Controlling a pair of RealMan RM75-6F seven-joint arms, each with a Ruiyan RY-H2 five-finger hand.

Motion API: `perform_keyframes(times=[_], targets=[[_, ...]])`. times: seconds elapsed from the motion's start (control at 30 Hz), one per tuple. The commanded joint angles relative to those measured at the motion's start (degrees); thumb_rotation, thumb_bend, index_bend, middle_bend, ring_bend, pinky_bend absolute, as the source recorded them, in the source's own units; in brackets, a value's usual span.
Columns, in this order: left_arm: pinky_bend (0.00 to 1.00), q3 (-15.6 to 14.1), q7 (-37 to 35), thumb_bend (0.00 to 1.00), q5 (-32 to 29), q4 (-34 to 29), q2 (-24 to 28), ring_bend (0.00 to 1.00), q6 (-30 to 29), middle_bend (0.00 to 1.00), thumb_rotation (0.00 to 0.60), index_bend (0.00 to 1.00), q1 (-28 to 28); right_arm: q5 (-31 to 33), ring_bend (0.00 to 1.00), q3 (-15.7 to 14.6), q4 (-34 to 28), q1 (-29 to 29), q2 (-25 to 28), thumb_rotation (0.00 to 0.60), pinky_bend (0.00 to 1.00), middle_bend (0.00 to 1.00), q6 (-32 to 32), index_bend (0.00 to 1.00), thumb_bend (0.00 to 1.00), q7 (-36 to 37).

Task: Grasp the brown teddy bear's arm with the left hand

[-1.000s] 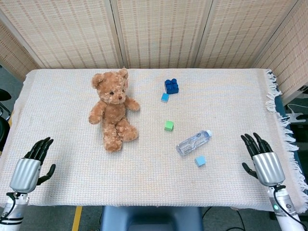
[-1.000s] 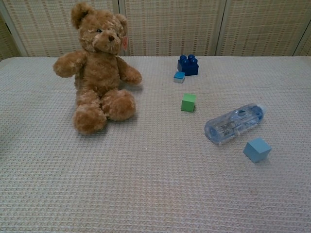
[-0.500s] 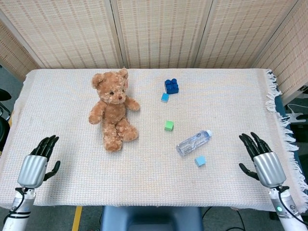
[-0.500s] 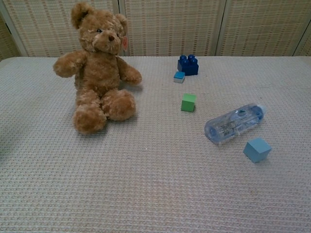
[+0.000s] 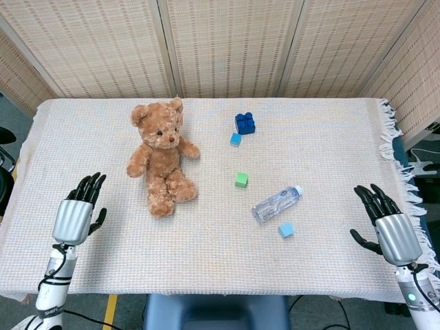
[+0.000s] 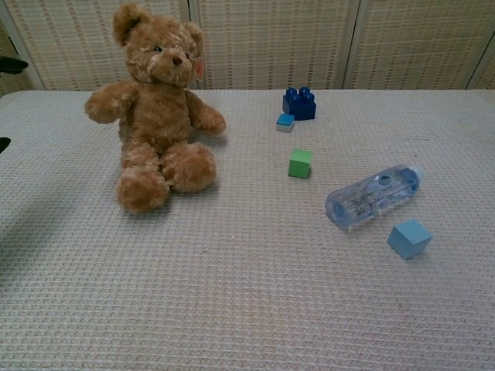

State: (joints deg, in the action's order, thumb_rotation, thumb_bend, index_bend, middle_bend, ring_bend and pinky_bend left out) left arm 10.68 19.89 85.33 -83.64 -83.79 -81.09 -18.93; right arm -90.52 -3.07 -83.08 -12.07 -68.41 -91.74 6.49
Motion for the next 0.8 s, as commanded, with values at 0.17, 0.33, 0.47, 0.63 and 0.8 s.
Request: perform_keyframes(times=[0.17,0.33,0.47,0.63,0.8], targets=[[0.4,4.5,6.8,0.41,-6.7,0.6,-6.2,0.12,3.9,0.08,0.6,0.0,-5.0,-0.2,0.0,0.8,-0.8,0.3,0.5,0.6,0.19,0.08,1.8,0.0,0.12,0.7],[0.41,7.2,9.7,0.4,-11.7,1.6,-9.6,0.15,5.3,0.11,0.6,0.02,-7.4,-0.7,0.0,1.0,-1.1,0.3,0.9,0.6,0.19,0.08,3.2,0.0,0.12,1.0],[0.42,9.2,11.2,0.4,-15.6,1.8,-11.8,0.15,5.7,0.11,0.6,0.03,-8.9,-3.5,0.0,1.2,0.2,0.3,0.5,0.6,0.19,0.08,1.6,0.0,0.12,2.8],[0.42,10.2,12.4,0.39,-19.0,2.2,-13.9,0.16,5.8,0.12,0.6,0.03,-10.2,-6.1,0.0,2.4,3.7,1.4,-1.2,0.6,0.18,0.08,-3.6,0.0,0.12,8.1],[0.43,10.5,12.7,0.38,-20.6,3.4,-16.3,0.17,4.7,0.13,0.6,0.04,-11.2,-6.0,0.0,3.1,4.2,1.9,-1.2,0.6,0.18,0.08,-4.2,0.0,0.12,9.4]])
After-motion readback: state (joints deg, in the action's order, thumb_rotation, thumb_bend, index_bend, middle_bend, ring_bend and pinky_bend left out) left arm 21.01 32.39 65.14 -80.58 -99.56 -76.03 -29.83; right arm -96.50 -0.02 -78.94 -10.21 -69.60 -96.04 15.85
